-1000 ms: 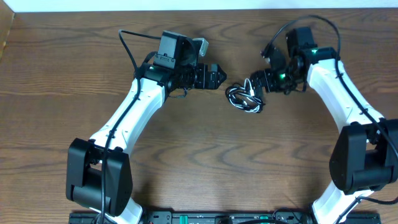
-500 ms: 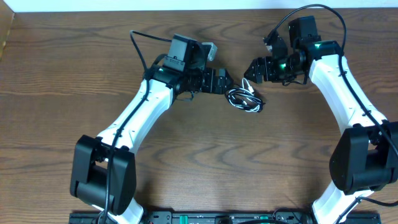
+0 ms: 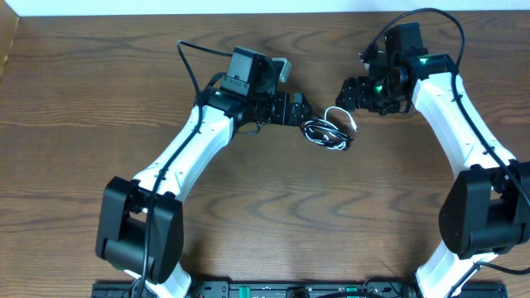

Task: Untangle cables

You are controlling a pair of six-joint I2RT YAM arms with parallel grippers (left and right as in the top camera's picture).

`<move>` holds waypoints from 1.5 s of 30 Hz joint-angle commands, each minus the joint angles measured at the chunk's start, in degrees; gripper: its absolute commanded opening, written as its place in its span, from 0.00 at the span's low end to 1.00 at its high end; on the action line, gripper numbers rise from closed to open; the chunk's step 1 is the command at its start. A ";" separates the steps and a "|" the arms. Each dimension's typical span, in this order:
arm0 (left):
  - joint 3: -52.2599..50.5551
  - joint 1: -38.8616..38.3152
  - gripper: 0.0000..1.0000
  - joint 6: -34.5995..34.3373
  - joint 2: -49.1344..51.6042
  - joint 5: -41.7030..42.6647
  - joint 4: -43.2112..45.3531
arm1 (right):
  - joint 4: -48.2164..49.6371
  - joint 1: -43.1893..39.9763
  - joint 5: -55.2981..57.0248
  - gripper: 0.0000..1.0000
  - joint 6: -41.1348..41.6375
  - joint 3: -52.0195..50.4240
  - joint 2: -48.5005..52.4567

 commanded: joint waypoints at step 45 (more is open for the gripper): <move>0.46 -4.15 0.79 7.30 9.42 -7.21 -9.35 | -2.21 -3.23 8.55 0.70 -0.90 0.63 -1.44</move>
